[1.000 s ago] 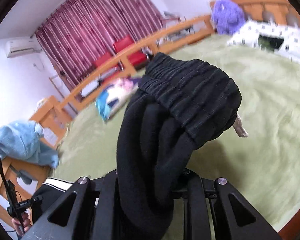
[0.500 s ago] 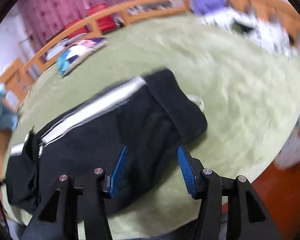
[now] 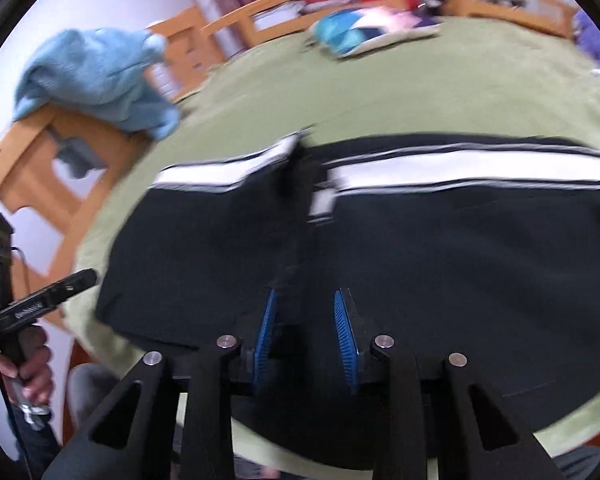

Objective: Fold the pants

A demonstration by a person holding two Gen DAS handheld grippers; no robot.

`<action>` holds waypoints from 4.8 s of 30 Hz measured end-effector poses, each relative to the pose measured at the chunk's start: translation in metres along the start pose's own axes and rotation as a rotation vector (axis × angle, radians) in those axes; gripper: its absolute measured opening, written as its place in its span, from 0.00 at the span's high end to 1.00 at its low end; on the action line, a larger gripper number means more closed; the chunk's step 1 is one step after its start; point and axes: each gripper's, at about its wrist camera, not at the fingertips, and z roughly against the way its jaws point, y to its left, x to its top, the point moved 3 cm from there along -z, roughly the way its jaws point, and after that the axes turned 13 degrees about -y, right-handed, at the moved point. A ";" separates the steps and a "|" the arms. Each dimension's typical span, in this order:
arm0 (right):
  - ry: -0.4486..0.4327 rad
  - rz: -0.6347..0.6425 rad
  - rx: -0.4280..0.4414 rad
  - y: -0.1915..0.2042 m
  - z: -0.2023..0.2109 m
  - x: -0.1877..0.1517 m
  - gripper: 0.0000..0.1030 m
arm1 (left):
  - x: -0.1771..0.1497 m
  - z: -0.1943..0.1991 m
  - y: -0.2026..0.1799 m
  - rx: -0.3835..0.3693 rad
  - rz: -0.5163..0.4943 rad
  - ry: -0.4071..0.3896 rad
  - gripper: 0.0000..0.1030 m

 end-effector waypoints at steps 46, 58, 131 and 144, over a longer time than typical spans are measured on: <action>0.056 -0.155 0.034 -0.033 -0.110 0.065 0.77 | 0.001 -0.027 0.014 -0.131 0.091 -0.022 0.33; 0.071 0.054 0.060 0.006 -0.028 0.025 0.50 | -0.022 -0.034 0.014 -0.081 0.078 0.020 0.33; -0.195 -0.151 -0.442 -0.294 0.235 0.004 0.51 | 0.024 -0.003 -0.498 -0.339 -0.476 -0.009 0.77; 0.054 -0.195 -0.250 -0.270 0.114 0.006 0.62 | 0.012 -0.027 -0.357 -0.139 -0.321 0.062 0.71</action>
